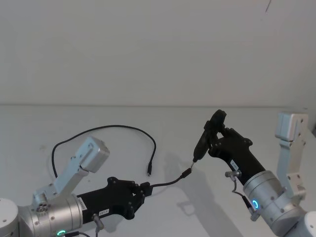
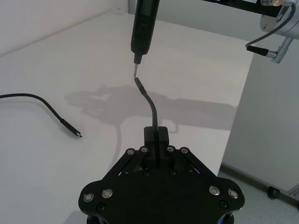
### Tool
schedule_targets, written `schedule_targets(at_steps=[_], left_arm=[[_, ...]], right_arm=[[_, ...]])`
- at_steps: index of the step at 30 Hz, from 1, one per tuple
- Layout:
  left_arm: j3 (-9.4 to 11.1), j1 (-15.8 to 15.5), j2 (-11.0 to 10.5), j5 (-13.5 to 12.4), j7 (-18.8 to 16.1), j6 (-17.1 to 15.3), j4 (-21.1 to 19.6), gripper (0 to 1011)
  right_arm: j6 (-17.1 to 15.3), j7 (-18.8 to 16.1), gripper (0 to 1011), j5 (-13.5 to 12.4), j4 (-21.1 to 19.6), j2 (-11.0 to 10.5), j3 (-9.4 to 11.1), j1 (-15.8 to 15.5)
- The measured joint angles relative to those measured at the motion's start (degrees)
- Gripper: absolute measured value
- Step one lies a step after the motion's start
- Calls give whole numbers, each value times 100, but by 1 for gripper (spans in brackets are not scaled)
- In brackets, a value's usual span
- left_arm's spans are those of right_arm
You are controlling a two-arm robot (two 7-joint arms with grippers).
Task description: Pick up the data cable with the one hand.
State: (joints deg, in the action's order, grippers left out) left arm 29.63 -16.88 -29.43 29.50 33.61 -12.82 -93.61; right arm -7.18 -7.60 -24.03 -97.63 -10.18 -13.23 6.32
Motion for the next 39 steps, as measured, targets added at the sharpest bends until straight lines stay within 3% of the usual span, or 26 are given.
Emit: schedule_targets(at_steps=[39], left_arm=[[0,0,0,-1,0,0,1,43]], right_arm=[[-130,-73,279,-105,46,-33,-34,15]])
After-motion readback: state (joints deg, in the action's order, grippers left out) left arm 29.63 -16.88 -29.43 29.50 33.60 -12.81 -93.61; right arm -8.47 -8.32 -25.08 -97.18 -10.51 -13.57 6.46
